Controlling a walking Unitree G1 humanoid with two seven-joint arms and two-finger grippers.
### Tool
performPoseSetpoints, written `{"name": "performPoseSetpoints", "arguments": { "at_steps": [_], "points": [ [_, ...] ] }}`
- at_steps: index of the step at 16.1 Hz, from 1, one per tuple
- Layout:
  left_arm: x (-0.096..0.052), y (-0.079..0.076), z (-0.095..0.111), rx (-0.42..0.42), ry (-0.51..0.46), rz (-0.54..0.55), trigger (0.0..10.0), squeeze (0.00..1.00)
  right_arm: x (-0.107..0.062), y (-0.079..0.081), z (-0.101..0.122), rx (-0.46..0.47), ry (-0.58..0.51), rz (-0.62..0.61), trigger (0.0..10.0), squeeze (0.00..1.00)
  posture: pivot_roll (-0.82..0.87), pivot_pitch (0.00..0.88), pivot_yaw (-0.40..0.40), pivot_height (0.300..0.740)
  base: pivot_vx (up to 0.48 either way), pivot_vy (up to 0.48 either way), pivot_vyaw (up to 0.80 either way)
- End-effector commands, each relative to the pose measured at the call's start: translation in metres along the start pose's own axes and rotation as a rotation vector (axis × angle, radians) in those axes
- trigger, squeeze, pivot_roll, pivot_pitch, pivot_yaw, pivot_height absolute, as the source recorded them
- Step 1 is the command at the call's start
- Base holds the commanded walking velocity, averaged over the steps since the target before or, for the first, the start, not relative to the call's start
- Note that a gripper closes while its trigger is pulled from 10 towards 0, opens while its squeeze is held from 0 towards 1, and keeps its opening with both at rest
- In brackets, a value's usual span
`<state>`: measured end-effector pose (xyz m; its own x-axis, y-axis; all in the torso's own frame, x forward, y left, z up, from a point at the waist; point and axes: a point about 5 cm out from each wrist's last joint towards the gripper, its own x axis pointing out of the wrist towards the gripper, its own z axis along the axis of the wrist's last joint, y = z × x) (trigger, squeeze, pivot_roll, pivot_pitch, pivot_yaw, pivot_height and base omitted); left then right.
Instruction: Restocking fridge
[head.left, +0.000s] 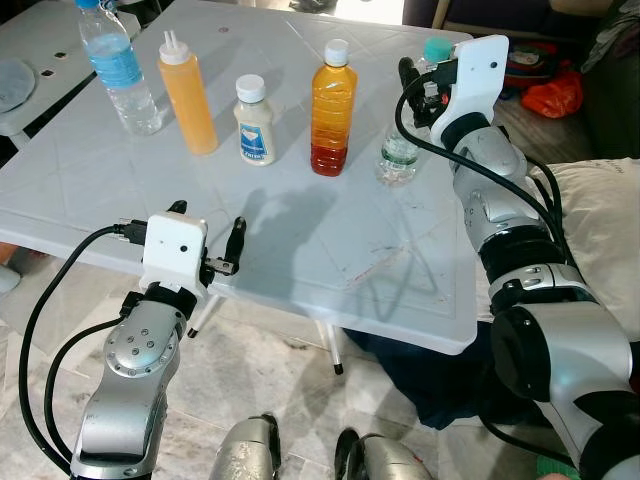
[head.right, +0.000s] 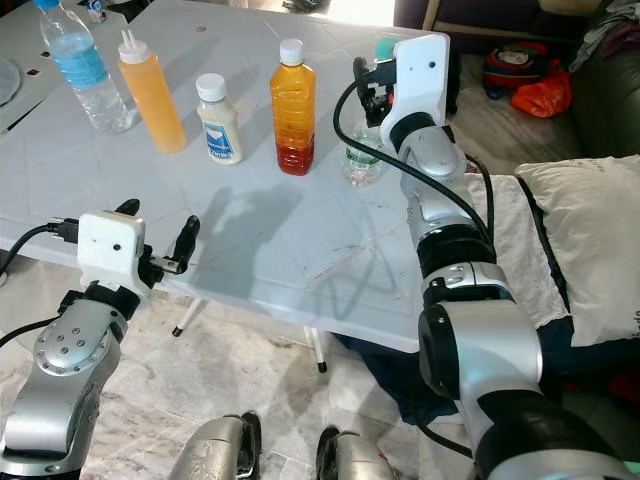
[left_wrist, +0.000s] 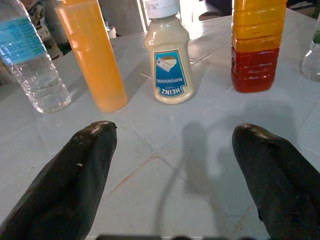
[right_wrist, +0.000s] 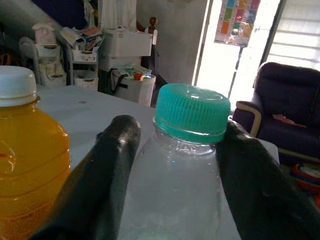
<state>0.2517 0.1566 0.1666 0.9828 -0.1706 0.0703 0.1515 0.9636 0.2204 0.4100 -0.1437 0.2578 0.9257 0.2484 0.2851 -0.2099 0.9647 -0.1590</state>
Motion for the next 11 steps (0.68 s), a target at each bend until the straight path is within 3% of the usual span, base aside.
{"name": "performPoseSetpoints", "arguments": {
  "at_steps": [1, 8, 10, 11],
  "points": [
    [0.000, -0.001, 0.001, 0.013, 0.002, 0.000, 10.0, 0.00, 0.003, 0.000, 0.006, -0.025, -0.009, 0.013, 0.0, 0.00, 0.22, 0.170, -0.006, 0.740, 0.000, 0.000, 0.00],
    [0.001, -0.003, 0.001, 0.008, 0.003, 0.003, 10.0, 0.00, -0.001, 0.003, -0.001, -0.083, 0.008, 0.020, 0.0, 0.00, 0.21, 0.161, -0.022, 0.740, 0.000, 0.000, 0.00],
    [0.002, -0.004, 0.000, 0.010, 0.005, 0.000, 10.0, 0.00, -0.013, 0.005, -0.008, -0.084, 0.017, -0.007, 0.0, 0.00, 0.19, 0.150, -0.022, 0.740, 0.000, 0.000, 0.00],
    [0.002, -0.005, -0.001, 0.009, 0.014, -0.002, 10.0, 0.00, -0.022, 0.008, -0.013, -0.094, 0.023, -0.013, 0.9, 0.00, 0.18, 0.145, -0.022, 0.740, 0.000, 0.000, 0.00]
  ]
}}
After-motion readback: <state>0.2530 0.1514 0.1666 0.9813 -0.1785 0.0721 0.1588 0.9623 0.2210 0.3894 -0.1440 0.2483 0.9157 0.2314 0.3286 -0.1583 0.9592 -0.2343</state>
